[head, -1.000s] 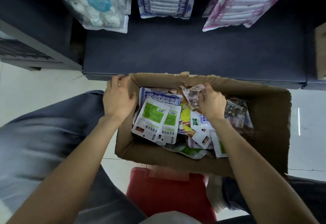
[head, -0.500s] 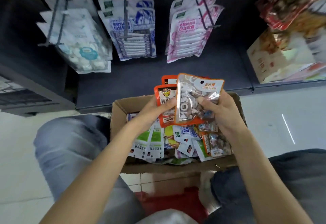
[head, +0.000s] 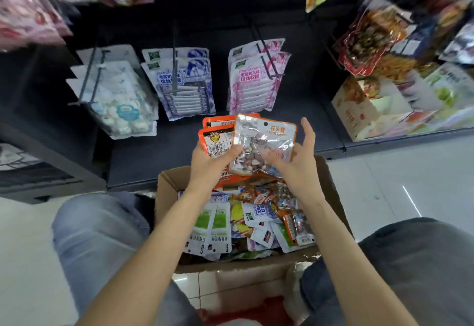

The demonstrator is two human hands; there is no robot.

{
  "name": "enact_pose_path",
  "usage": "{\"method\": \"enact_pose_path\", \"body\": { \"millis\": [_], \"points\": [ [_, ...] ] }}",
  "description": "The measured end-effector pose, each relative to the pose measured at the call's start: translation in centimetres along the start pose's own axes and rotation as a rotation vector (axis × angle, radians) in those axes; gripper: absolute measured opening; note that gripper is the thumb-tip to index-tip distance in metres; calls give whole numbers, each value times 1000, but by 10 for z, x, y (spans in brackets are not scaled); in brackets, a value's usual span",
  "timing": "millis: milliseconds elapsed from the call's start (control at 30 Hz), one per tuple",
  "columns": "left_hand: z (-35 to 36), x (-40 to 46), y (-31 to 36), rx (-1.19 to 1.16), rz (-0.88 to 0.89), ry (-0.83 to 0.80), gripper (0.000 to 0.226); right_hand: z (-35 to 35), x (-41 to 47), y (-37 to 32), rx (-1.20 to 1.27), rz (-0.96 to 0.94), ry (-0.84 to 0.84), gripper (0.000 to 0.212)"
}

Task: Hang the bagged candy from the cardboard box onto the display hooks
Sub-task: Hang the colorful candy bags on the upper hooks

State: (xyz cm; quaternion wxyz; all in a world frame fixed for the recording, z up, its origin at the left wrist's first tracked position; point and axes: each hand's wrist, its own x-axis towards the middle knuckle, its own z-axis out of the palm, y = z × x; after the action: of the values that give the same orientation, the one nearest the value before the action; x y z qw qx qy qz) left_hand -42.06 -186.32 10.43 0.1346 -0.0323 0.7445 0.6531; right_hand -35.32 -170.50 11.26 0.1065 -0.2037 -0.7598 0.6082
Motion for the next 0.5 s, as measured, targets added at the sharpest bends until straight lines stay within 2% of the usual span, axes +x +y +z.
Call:
{"method": "enact_pose_path", "body": {
  "millis": [67,133,233,400,500],
  "points": [
    [-12,1,2,68,25,59,52,7,-5,-8,-39,-66,-31,93],
    [-27,3,9,170,60,77,65,15,-6,-20,-82,-136,-41,79],
    [-59,8,36,282,136,109,60,38,5,-56,-140,-241,-78,64],
    [-129,14,86,276,260,224,66,88,37,-136,-133,-432,-133,68],
    [-164,24,115,236,338,319,60,118,53,-181,-177,-604,-154,69]
  ]
}}
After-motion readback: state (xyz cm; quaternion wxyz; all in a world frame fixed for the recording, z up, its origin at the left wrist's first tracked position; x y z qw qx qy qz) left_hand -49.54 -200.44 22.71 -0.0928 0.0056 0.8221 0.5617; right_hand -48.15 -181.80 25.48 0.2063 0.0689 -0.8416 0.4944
